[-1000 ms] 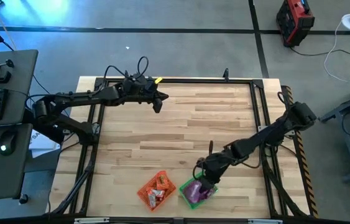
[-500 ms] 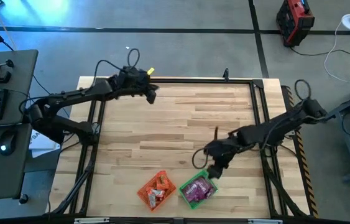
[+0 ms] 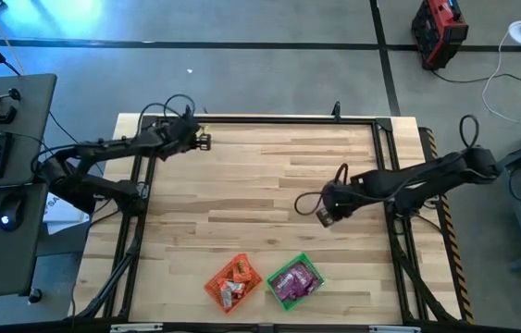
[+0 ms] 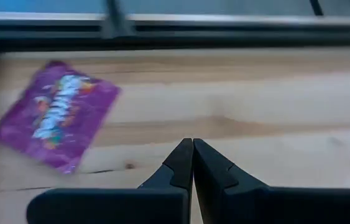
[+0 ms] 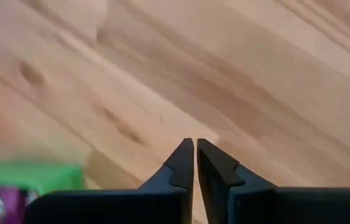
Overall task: Sort candy by brand, put in halloween buckets
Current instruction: Put the purple candy into the green bin
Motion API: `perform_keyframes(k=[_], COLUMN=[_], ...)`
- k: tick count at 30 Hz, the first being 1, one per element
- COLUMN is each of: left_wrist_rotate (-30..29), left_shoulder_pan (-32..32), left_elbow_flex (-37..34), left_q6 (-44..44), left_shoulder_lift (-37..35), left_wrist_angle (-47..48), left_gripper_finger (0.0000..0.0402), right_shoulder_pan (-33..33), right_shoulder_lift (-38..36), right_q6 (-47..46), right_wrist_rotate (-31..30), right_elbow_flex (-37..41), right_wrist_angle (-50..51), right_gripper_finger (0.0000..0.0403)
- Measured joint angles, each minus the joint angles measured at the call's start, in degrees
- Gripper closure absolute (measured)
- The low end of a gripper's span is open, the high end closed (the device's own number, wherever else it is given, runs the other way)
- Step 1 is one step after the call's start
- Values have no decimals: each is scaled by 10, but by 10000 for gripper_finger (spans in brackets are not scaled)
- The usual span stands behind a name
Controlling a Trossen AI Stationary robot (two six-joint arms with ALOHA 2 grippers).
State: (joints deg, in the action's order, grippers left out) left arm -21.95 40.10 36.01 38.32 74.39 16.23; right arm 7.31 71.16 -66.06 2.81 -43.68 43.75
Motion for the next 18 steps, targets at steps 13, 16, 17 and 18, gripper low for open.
perform_keyframes(k=[13,16,17,18], left_wrist_rotate=[-161,-158,-174,-189], left_shoulder_pan=[66,75,73,69], left_elbow_flex=[-72,-75,-76,-75], left_q6=[6,4,4,4], left_shoulder_lift=[33,64,73,80], left_wrist_angle=[-122,-131,-134,-144], left_gripper_finger=[401,401,401,401], right_shoulder_pan=[-64,-71,-73,-74], right_shoulder_lift=[13,13,13,13], right_q6=[-38,-26,-26,-26], right_wrist_rotate=[-9,-8,-8,-8], right_elbow_flex=[79,79,79,79], right_wrist_angle=[-252,-253,-254,-252], right_gripper_finger=[402,402,402,402])
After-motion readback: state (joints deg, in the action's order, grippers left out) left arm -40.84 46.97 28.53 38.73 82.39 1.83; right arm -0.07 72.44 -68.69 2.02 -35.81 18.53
